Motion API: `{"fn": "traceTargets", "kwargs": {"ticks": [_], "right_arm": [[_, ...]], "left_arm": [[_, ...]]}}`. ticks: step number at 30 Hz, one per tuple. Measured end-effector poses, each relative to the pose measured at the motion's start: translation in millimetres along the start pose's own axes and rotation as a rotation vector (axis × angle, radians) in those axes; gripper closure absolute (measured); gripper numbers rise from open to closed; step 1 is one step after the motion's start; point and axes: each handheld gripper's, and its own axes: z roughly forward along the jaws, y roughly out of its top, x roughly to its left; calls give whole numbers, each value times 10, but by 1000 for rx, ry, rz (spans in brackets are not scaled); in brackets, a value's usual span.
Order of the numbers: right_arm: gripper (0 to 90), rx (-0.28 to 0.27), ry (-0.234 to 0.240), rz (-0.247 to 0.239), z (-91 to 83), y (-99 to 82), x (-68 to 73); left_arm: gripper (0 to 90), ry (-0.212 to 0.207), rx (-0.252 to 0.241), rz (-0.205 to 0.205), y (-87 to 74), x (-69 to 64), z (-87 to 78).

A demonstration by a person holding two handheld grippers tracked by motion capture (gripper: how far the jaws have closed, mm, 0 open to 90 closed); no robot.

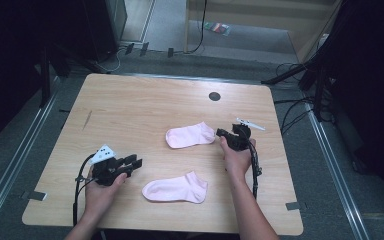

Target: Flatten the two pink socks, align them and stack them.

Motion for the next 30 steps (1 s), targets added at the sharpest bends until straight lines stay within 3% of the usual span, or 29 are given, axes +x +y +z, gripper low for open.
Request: {"fn": "traceTargets", "kwargs": {"ticks": [3, 6, 11, 14, 21, 23, 24, 26, 28, 30], "right_arm": [[804, 6, -11, -29, 0, -8, 7], [787, 9, -9, -96, 14, -20, 46], [772, 11, -2, -118, 37, -29, 61], [771, 6, -13, -163, 58, -15, 68], [763, 17, -15, -176, 123, 52, 62], [756, 26, -12, -185, 153, 66, 75], [747, 28, -8, -189, 171, 72, 83], [744, 24, -8, -195, 184, 73, 88], [728, 39, -4, -207, 242, 76, 97], [723, 39, -11, -216, 262, 76, 97]], "left_arm": [[655, 10, 1, 5, 57, 14, 52], [653, 24, 4, 6, 145, 35, 156], [648, 35, 18, 8, 275, 25, 369], [634, 42, 30, 23, 344, -8, 486], [581, 42, 51, 48, 483, -120, 755], [580, 43, 79, 11, 540, -130, 876], [578, 43, 79, 11, 540, -130, 876], [574, 42, 99, -39, 579, -121, 937], [563, 75, 105, -45, 621, -117, 1001], [559, 83, 115, -51, 630, -111, 1022]]}}
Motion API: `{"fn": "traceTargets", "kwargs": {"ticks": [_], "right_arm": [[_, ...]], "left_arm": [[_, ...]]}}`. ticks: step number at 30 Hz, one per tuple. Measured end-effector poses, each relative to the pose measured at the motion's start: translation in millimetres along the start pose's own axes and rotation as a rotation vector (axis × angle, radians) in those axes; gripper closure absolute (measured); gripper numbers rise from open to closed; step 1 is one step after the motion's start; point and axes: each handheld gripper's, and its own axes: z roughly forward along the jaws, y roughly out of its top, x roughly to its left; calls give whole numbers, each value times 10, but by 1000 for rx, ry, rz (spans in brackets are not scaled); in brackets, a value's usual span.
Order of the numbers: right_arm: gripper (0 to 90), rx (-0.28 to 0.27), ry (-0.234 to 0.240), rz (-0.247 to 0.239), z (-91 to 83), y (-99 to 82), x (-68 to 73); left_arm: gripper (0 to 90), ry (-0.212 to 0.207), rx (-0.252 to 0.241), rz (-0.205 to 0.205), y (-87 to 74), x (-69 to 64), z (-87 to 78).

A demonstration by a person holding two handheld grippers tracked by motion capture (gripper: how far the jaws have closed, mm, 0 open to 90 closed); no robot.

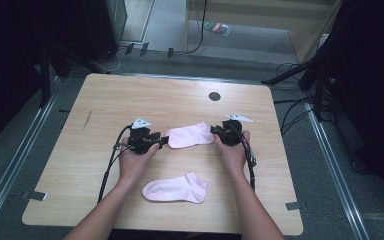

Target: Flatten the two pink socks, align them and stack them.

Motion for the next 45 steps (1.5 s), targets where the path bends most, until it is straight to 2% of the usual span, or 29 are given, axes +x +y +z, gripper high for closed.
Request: {"fn": "traceTargets", "kwargs": {"ticks": [4, 6, 7, 10, 14, 15, 16, 17, 18, 19, 20, 21, 22, 23, 24, 28, 29, 30, 32, 33, 34, 39, 41, 45], "right_arm": [[660, -18, 14, -9, 79, -6, -10], [643, -19, 3, -14, 93, -12, -8], [622, -17, -3, -27, 117, -24, -11], [583, -22, -7, -48, 138, -36, -20], [578, -18, 21, -76, 159, -60, -24], [587, -12, 22, -88, 165, -66, -14], [610, 6, 15, -115, 180, -82, 9], [610, 6, 15, -115, 180, -82, 9], [651, 15, 5, -135, 178, -97, 19], [651, 15, 5, -135, 178, -97, 19], [698, 11, -9, -138, 168, -110, 21], [698, 11, -9, -138, 168, -110, 21], [776, 10, -21, -139, 151, -128, 25], [776, 10, -21, -139, 151, -128, 25], [841, 15, -18, -136, 129, -146, 24], [866, 38, -27, -127, 91, -143, 43], [869, 45, -23, -125, 71, -140, 55], [870, 36, 0, -121, 8, -140, 70], [870, 30, 6, -125, -33, -143, 77], [872, 27, 16, -126, -114, -148, 81], [872, 24, 22, -120, -156, -153, 88], [874, 12, 56, -89, -344, -177, 125], [876, -4, 74, -97, -473, -213, 176], [877, -11, 93, -94, -583, -264, 223]], "left_arm": [[534, 23, 10, -23, 14, -10, 63], [533, 39, 14, -21, 16, -31, 95], [536, 55, 29, -7, 24, -41, 126], [558, 61, 45, 4, 30, -50, 158], [668, 62, 64, -12, 28, -34, 178], [697, 66, 68, -13, 26, -27, 181], [767, 65, 74, -13, 22, -17, 183], [767, 68, 82, -13, 18, -3, 184], [840, 65, 96, -9, 10, 25, 181], [878, 65, 96, -9, 10, 25, 181], [897, 56, 102, 18, 0, 36, 173], [900, 56, 102, 18, 0, 36, 173], [900, 37, 114, 30, -6, 48, 161], [900, 37, 114, 30, -6, 48, 161], [900, 30, 108, 36, -12, 62, 143], [900, 0, 110, 35, -14, 80, 106], [900, -7, 112, 35, -14, 78, 86], [900, -14, 105, 47, -13, 94, 32], [900, -19, 93, 40, -14, 105, 1], [900, -23, 89, 39, -16, 118, -37], [900, -43, 81, 40, -23, 138, -106], [900, -63, 70, 55, -68, 137, -257], [900, -77, 56, 62, -104, 156, -385], [900, -96, 41, 57, -161, 149, -513]]}}
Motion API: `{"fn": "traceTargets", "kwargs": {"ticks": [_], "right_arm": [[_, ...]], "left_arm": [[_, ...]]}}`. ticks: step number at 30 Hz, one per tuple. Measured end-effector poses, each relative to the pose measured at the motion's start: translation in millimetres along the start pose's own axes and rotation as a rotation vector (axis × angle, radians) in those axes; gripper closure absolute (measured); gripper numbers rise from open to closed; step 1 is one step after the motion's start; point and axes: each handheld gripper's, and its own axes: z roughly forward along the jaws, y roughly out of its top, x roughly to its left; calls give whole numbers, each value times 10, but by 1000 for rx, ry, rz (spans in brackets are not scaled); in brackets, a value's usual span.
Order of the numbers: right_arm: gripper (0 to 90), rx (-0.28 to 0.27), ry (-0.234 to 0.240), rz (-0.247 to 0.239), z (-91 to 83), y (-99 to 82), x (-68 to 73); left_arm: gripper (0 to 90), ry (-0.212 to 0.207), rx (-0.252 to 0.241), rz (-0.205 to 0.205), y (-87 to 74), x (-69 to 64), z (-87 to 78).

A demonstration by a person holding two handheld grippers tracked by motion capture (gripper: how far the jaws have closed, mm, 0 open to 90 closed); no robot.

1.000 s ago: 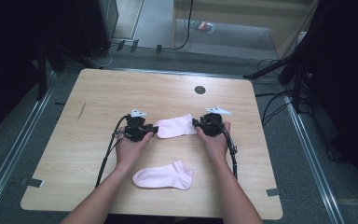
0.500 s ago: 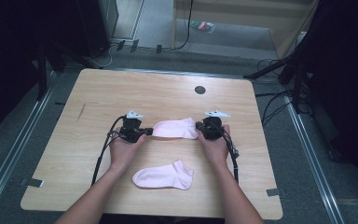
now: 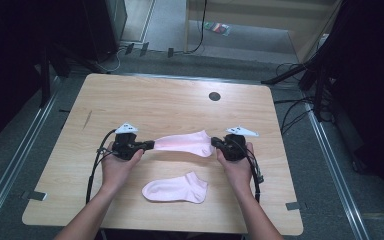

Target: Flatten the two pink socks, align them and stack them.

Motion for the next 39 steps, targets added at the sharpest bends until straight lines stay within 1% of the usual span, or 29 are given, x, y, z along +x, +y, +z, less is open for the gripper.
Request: {"fn": "traceTargets", "kwargs": {"ticks": [1, 2, 3, 4, 5, 6, 7, 8, 9, 10, 11, 12, 13, 14, 15, 16, 17, 19, 20, 21, 22, 24, 25, 26, 29, 32, 35, 37, 39], "right_arm": [[877, 0, 13, 9, -66, -26, 47], [877, 0, 13, 9, -66, -26, 47], [877, -4, 25, 17, -131, -47, 96], [877, -4, 25, 17, -131, -47, 96], [877, -6, 44, 26, -198, -72, 138], [877, -6, 44, 26, -198, -72, 138], [876, -6, 68, 27, -261, -110, 185], [876, -6, 68, 27, -261, -110, 185], [877, -5, 77, 26, -291, -135, 208], [879, -3, 86, 22, -360, -185, 252], [881, -5, 81, 18, -402, -211, 266], [881, -5, 81, 18, -402, -211, 266], [882, -2, 85, 29, -481, -271, 284], [882, -2, 85, 29, -481, -271, 284], [883, 3, 83, 20, -542, -337, 316], [883, 3, 83, 20, -542, -337, 316], [883, 5, 90, 19, -563, -369, 330], [882, 15, 106, 36, -593, -431, 350], [882, 17, 122, 46, -608, -463, 357], [882, 20, 135, 53, -625, -493, 363], [882, 18, 140, 54, -642, -522, 366], [882, 26, 155, 66, -664, -581, 367], [881, 35, 162, 74, -668, -610, 369], [881, 48, 164, 67, -663, -665, 388], [880, 62, 164, 56, -653, -702, 413], [880, 82, 176, 56, -649, -741, 452], [880, 90, 173, 37, -656, -776, 465], [880, 94, 169, 30, -659, -794, 472], [879, 93, 164, 19, -656, -804, 474]], "left_arm": [[900, -13, -5, 9, -47, -33, -87], [900, -13, -5, 9, -47, -33, -87], [900, -16, -11, 15, -71, -56, -130], [900, -18, -17, 21, -98, -79, -175], [900, -20, -28, 31, -155, -120, -267], [900, -20, -28, 31, -155, -120, -267], [900, -23, -35, 32, -186, -131, -314], [900, -25, -38, 32, -217, -137, -360], [900, -23, -36, 42, -249, -142, -400], [900, -8, -35, 56, -284, -152, -435], [900, -17, -44, 49, -359, -144, -511], [900, -17, -44, 49, -359, -144, -511], [900, -16, -47, 50, -424, -149, -577], [900, -16, -47, 50, -424, -149, -577], [900, -29, -45, 47, -452, -150, -605], [900, -40, -52, 34, -481, -161, -621], [900, -44, -50, 32, -507, -180, -632], [900, -62, -47, 42, -558, -243, -652], [900, -61, -43, 55, -580, -277, -665], [900, -73, -40, 60, -601, -304, -682], [900, -86, -44, 58, -624, -326, -695], [900, -89, -30, 67, -666, -355, -714], [900, -100, -31, 58, -692, -358, -720], [900, -104, -26, 57, -707, -361, -716], [900, -107, -4, 66, -786, -386, -684], [900, -104, 29, 87, -862, -395, -659], [900, -116, 34, 85, -910, -391, -665], [900, -106, 36, 92, -942, -402, -651], [900, -110, 44, 95, -956, -402, -635]]}}
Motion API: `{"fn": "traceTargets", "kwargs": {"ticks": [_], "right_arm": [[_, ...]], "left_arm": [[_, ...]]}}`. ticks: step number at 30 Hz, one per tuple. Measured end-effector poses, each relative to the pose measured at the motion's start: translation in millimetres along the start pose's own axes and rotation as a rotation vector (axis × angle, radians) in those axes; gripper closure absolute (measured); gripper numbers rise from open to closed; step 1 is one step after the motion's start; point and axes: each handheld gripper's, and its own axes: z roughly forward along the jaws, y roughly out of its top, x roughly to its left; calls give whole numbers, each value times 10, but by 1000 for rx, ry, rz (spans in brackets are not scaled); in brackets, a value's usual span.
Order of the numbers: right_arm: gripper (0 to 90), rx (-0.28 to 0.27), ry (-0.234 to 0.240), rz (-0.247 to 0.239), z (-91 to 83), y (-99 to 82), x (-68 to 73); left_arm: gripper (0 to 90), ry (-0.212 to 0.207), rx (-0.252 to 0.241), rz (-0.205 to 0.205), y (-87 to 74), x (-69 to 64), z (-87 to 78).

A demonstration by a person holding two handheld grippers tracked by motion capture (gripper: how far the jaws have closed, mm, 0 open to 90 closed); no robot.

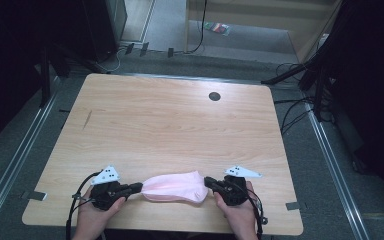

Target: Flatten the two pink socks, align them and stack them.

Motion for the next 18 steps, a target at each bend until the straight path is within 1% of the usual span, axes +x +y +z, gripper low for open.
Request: {"fn": "traceTargets", "kwargs": {"ticks": [1, 2, 7, 8, 11, 12, 15, 17, 18], "right_arm": [[879, 3, -7, -7, 8, -10, 7], [879, 6, -17, -21, 26, -28, 6], [878, 13, -8, -19, 57, -57, 1], [878, 16, -12, -28, 74, -68, 5], [877, 19, -16, -30, 93, -83, 1], [876, 22, -24, -29, 109, -98, -11], [876, 24, -28, -27, 121, -106, -25], [876, 18, -28, -23, 127, -109, -36], [876, 6, -20, -10, 102, -99, -31]], "left_arm": [[900, -4, 7, 2, -8, -2, 11], [900, 4, 8, 4, -15, 0, 26], [900, 17, 20, 3, -40, 31, 51], [900, 19, 34, 4, -55, 34, 80], [900, 13, 42, 7, -59, 26, 106], [900, 22, 48, 17, -60, 15, 122], [900, 23, 46, 14, -61, 15, 128], [900, 19, 37, 3, -59, 15, 116], [900, 9, 13, -8, -49, 16, 84]]}}
